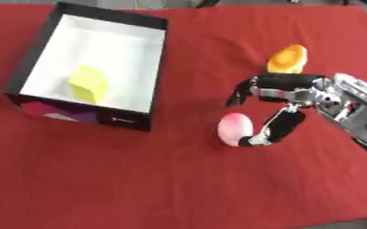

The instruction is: Pick up objects on the table and place them in the box.

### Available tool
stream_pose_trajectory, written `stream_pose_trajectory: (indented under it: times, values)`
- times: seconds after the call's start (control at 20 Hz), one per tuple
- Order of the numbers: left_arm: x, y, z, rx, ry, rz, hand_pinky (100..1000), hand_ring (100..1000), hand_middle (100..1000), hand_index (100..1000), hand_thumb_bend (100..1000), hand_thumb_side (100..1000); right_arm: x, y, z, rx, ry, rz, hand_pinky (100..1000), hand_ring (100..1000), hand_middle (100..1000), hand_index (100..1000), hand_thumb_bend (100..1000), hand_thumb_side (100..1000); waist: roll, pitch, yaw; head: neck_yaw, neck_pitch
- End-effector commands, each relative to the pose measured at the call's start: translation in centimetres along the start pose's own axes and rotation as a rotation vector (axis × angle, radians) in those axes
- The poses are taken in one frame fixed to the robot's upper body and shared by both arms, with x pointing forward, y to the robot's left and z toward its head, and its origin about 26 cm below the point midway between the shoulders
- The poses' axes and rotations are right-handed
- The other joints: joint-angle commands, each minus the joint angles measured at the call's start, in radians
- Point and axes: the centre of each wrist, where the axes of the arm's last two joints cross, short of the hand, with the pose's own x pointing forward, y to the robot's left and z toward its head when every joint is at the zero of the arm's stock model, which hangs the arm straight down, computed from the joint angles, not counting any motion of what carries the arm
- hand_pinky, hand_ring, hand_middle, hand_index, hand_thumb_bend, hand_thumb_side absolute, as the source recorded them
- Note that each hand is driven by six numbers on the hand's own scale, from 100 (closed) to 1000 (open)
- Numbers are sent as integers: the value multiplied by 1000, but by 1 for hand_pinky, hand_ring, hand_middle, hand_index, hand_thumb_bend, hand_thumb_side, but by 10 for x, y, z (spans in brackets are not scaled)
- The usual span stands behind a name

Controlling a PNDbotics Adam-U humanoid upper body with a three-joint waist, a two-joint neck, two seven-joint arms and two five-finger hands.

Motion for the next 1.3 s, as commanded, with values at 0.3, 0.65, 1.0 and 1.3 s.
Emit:
stream_pose_trajectory:
  times: [0.3,0.65,1.0,1.3]
  values:
    - [7,2,-3,8,-29,-8,834,692,751,832,813,594,-1,-7,1,-32,14,64,788,674,631,723,442,257,7,-1,-2,-7,-15]
    - [7,2,-1,16,-35,-9,833,691,749,831,813,594,6,-7,-10,-76,-14,137,748,606,571,672,400,100,5,-2,1,-11,-11]
    - [6,2,0,21,-28,-5,831,688,745,827,813,592,9,-1,-22,-80,-32,202,724,567,529,621,369,100,1,-3,8,-14,-7]
    - [7,3,0,28,-30,-1,830,686,743,825,812,590,10,-6,-19,-147,-47,206,710,540,494,571,382,100,-2,-6,9,-14,-7]
